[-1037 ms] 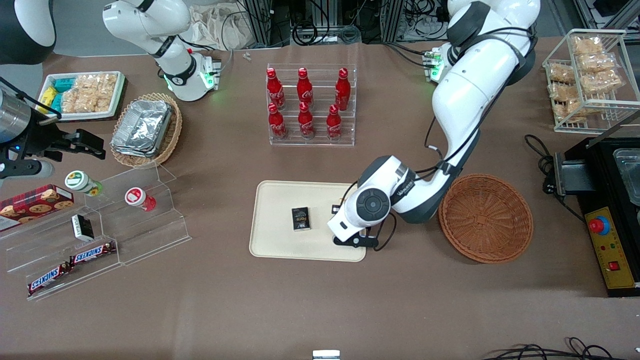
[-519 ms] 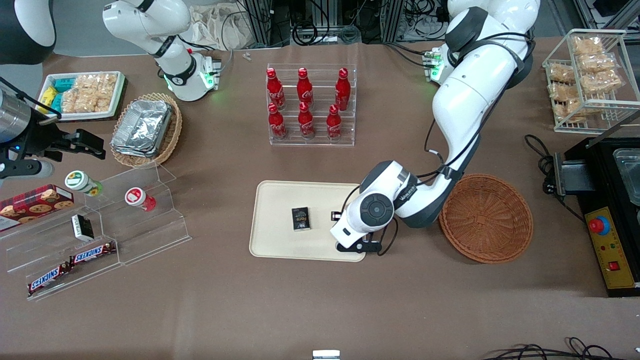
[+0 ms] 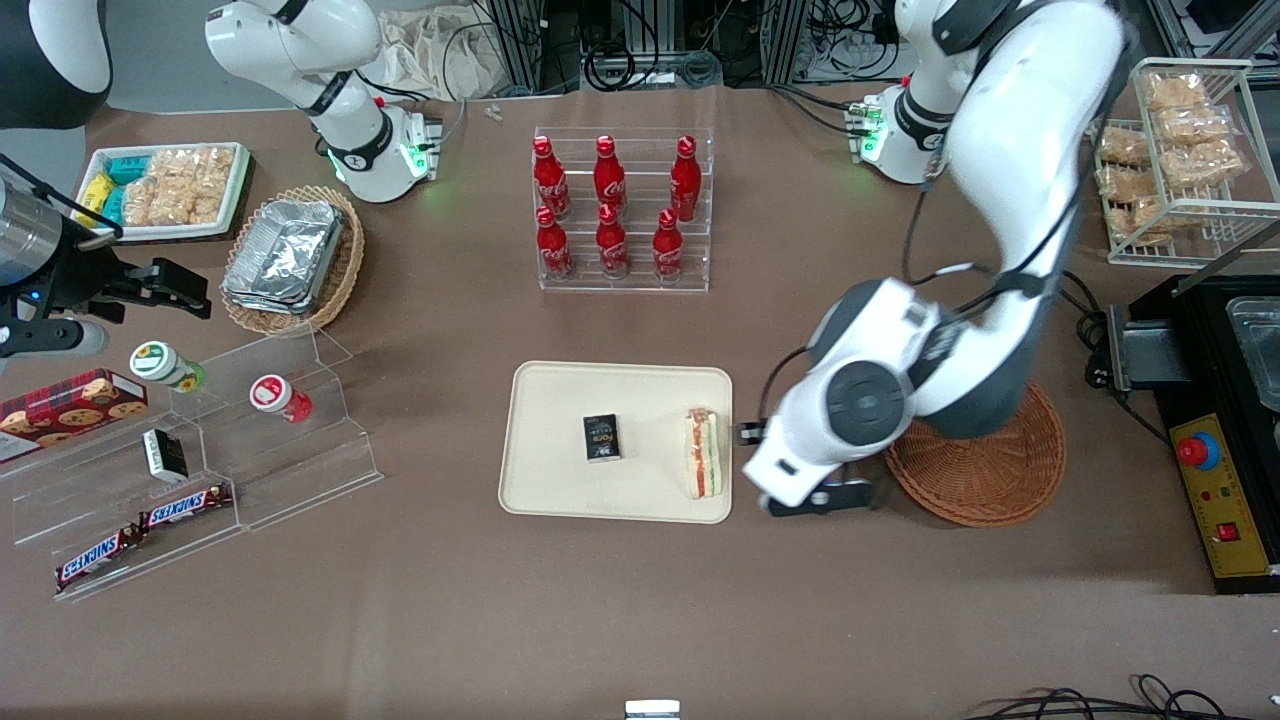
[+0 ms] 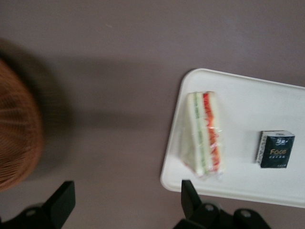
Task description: Place sandwich from basket to tray
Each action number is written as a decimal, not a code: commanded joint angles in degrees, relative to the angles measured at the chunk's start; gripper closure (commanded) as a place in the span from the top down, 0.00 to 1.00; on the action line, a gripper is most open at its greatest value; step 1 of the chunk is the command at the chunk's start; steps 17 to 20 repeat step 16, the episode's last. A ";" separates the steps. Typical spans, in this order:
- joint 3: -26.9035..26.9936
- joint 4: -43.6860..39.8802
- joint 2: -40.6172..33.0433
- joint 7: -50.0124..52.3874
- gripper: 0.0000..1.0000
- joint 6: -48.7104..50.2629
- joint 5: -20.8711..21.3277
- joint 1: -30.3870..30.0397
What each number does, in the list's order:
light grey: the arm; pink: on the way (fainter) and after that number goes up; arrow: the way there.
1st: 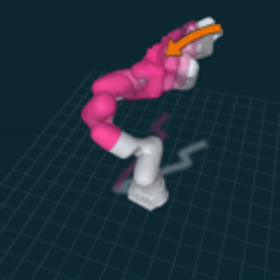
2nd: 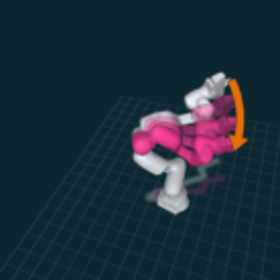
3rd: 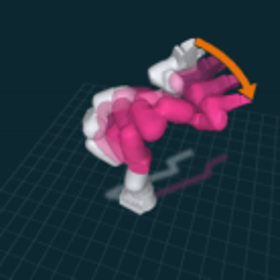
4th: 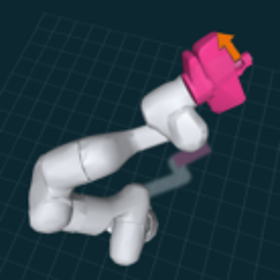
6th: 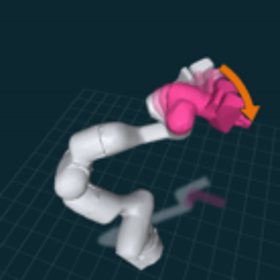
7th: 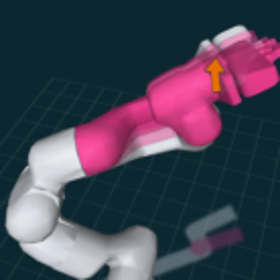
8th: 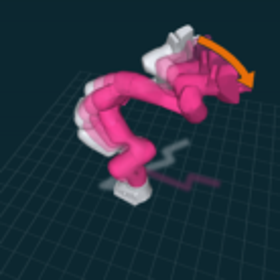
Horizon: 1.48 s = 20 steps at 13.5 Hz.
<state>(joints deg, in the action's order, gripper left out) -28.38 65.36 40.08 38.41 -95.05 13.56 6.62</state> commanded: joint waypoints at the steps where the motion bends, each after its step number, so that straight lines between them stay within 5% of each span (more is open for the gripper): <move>1: 8.12 11.34 -11.57 -6.73 0.94 -0.14 -1.24 -0.03; 4: 17.88 21.36 -22.04 -22.01 0.97 -1.89 -7.83 -0.11; 8: 26.35 29.46 -31.28 -37.06 0.99 -4.70 -8.28 0.42; 20: 26.36 20.96 -26.56 -40.09 0.99 0.39 -12.13 -0.20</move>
